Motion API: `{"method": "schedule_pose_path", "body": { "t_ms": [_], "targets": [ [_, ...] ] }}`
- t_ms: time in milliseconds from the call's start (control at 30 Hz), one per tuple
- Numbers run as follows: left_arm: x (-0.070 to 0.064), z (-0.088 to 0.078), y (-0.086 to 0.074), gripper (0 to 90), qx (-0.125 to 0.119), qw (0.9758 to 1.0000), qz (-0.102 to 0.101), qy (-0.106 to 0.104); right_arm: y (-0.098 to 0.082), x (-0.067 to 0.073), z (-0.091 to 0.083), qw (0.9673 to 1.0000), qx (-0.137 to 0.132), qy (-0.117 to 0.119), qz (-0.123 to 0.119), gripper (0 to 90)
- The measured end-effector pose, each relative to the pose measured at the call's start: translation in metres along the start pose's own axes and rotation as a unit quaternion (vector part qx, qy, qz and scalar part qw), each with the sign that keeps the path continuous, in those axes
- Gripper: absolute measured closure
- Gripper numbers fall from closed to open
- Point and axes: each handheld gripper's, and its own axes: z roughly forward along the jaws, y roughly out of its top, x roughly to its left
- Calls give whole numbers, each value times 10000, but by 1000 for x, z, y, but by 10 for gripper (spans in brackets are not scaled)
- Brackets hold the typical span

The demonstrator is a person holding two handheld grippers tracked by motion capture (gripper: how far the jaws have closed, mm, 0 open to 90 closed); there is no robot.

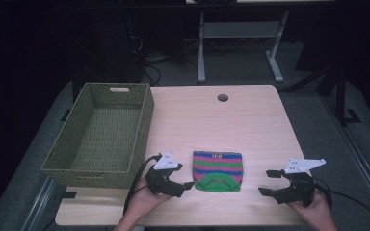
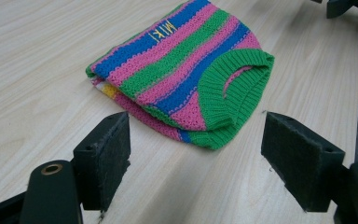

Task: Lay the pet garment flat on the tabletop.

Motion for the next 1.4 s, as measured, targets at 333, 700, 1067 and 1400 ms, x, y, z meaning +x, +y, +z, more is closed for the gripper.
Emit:
{"method": "schedule_pose_path", "body": {
  "t_ms": [333,700,1067,1400],
  "targets": [
    [2,3,12,198,-110,9999,5,-3,18,-4,3,9999,45,77,-92,239],
    [10,17,28,228,-75,10000,57,-33,41,-8,9,9993,102,209,-280,243],
    [6,37,37,265,185,9989,377,-206,49,-5,24,9985,208,323,-381,247],
    [1,46,35,326,470,9965,659,-203,67,5,50,9953,361,597,-665,266]
  ]
}}
